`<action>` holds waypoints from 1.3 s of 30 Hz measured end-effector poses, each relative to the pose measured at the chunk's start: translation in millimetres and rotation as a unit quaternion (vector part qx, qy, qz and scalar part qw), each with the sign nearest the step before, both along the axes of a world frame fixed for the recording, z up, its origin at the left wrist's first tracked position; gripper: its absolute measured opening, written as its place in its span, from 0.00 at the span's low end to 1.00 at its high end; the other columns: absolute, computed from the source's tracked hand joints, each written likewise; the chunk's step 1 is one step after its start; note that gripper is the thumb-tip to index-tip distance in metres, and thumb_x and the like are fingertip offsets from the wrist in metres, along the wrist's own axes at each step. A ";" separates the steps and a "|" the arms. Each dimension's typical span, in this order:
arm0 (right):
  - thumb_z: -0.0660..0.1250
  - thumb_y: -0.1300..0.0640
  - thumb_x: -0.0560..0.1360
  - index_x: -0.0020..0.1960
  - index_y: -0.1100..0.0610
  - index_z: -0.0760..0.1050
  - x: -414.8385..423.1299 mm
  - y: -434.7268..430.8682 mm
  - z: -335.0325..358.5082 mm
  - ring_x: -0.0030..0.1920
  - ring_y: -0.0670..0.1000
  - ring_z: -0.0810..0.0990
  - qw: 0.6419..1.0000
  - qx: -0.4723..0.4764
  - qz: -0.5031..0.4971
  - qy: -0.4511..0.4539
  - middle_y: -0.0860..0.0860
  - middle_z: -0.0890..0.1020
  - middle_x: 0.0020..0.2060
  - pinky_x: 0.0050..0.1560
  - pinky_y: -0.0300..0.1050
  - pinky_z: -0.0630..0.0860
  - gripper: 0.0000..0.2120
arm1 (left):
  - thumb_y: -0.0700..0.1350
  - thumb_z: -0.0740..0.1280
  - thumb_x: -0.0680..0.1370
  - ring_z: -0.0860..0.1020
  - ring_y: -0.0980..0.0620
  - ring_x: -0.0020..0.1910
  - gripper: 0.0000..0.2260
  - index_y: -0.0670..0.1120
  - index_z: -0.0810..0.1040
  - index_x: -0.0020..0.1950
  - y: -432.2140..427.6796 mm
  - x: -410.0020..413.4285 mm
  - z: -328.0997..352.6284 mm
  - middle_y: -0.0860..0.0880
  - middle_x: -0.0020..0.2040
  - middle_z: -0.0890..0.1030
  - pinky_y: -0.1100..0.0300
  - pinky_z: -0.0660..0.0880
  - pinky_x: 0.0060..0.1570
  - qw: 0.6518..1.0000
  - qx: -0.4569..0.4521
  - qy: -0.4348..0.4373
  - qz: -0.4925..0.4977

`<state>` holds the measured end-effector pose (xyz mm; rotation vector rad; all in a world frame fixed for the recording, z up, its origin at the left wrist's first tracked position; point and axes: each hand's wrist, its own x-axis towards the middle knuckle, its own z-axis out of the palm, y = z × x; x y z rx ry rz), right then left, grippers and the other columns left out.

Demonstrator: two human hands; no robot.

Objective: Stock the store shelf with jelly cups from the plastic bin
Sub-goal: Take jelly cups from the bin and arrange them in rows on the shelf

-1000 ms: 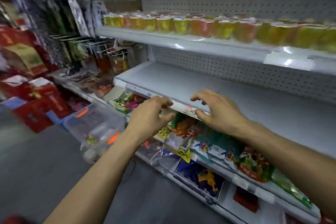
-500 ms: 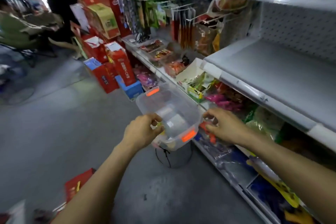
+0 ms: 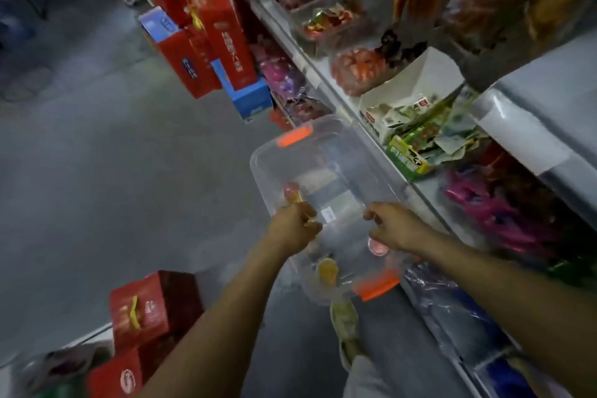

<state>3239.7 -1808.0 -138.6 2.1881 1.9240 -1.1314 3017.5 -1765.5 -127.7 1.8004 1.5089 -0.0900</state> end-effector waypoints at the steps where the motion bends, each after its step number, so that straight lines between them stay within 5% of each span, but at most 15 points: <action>1: 0.67 0.58 0.73 0.61 0.53 0.74 1.5 10.2 -18.0 0.57 0.56 0.78 1.000 -0.018 0.014 -0.020 0.54 0.78 0.59 0.57 0.47 0.75 0.16 | 0.51 0.69 0.77 0.79 0.45 0.54 0.14 0.46 0.80 0.59 11.8 5.6 -21.1 0.46 0.54 0.82 0.57 0.74 0.53 1.000 -0.016 0.014 0.004; 5: 0.60 0.63 0.75 0.62 0.57 0.70 5.2 33.3 -85.6 0.61 0.59 0.77 0.976 -0.092 0.141 -0.136 0.58 0.76 0.60 0.56 0.48 0.74 0.16 | 0.51 0.66 0.77 0.77 0.40 0.58 0.20 0.45 0.73 0.67 41.7 25.5 -94.2 0.41 0.64 0.76 0.52 0.75 0.58 0.993 -0.079 0.077 0.030; 11: 0.64 0.64 0.75 0.66 0.58 0.70 6.6 39.1 -163.3 0.64 0.60 0.73 0.907 -0.142 0.313 -0.243 0.58 0.74 0.62 0.61 0.53 0.73 0.20 | 0.50 0.65 0.79 0.72 0.35 0.65 0.38 0.40 0.44 0.79 45.8 45.3 -168.8 0.35 0.76 0.55 0.48 0.70 0.61 0.984 -0.110 0.124 0.072; 19: 0.53 0.67 0.79 0.68 0.67 0.67 -0.1 37.0 -213.4 0.64 0.67 0.72 0.879 -0.140 0.369 -0.268 0.68 0.71 0.64 0.60 0.60 0.73 0.18 | 0.46 0.63 0.82 0.69 0.36 0.67 0.34 0.42 0.43 0.79 42.7 58.4 -210.7 0.38 0.79 0.44 0.49 0.71 0.61 0.977 -0.073 0.177 0.095; 24: 0.57 0.65 0.78 0.69 0.62 0.67 -0.2 42.0 -205.5 0.65 0.64 0.72 0.894 -0.162 0.341 -0.243 0.64 0.72 0.64 0.63 0.57 0.72 0.19 | 0.43 0.61 0.82 0.69 0.34 0.65 0.29 0.45 0.47 0.78 40.7 55.2 -216.1 0.40 0.78 0.51 0.46 0.71 0.60 0.979 -0.059 0.148 0.123; 27: 0.62 0.59 0.76 0.67 0.55 0.67 -3.8 44.2 -186.2 0.62 0.61 0.75 0.930 -0.152 0.270 -0.201 0.60 0.74 0.61 0.59 0.52 0.74 0.19 | 0.49 0.61 0.82 0.68 0.34 0.65 0.27 0.48 0.52 0.77 42.4 53.8 -207.0 0.40 0.74 0.59 0.45 0.70 0.62 0.978 -0.089 0.124 0.144; 30: 0.56 0.55 0.79 0.66 0.51 0.68 -10.1 44.6 -162.6 0.60 0.62 0.76 0.974 -0.138 0.141 -0.110 0.61 0.74 0.60 0.56 0.51 0.73 0.16 | 0.52 0.66 0.79 0.72 0.36 0.63 0.27 0.51 0.59 0.75 42.2 51.6 -191.4 0.41 0.69 0.65 0.47 0.72 0.61 0.973 -0.141 0.060 0.172; 33: 0.56 0.52 0.80 0.69 0.48 0.69 -10.0 45.3 -140.2 0.61 0.59 0.76 0.992 -0.126 -0.013 0.017 0.56 0.75 0.64 0.60 0.49 0.73 0.18 | 0.53 0.70 0.75 0.77 0.42 0.56 0.21 0.49 0.71 0.65 38.4 48.6 -167.2 0.43 0.63 0.74 0.52 0.76 0.58 0.967 -0.159 -0.016 0.200; 36: 0.61 0.54 0.79 0.66 0.51 0.74 -13.5 35.3 -113.6 0.61 0.54 0.77 0.962 -0.092 -0.205 0.156 0.51 0.77 0.64 0.61 0.44 0.73 0.16 | 0.47 0.70 0.75 0.79 0.45 0.49 0.08 0.47 0.77 0.52 28.8 43.7 -131.0 0.45 0.51 0.80 0.51 0.78 0.55 0.963 -0.131 -0.091 0.215; 39: 0.64 0.55 0.79 0.61 0.51 0.76 -17.8 8.2 -73.3 0.47 0.52 0.79 0.905 -0.038 -0.334 0.263 0.53 0.80 0.55 0.33 0.35 0.76 0.12 | 0.41 0.71 0.76 0.78 0.47 0.49 0.08 0.49 0.75 0.52 6.3 36.0 -86.3 0.48 0.47 0.79 0.56 0.76 0.52 0.957 -0.115 -0.160 0.212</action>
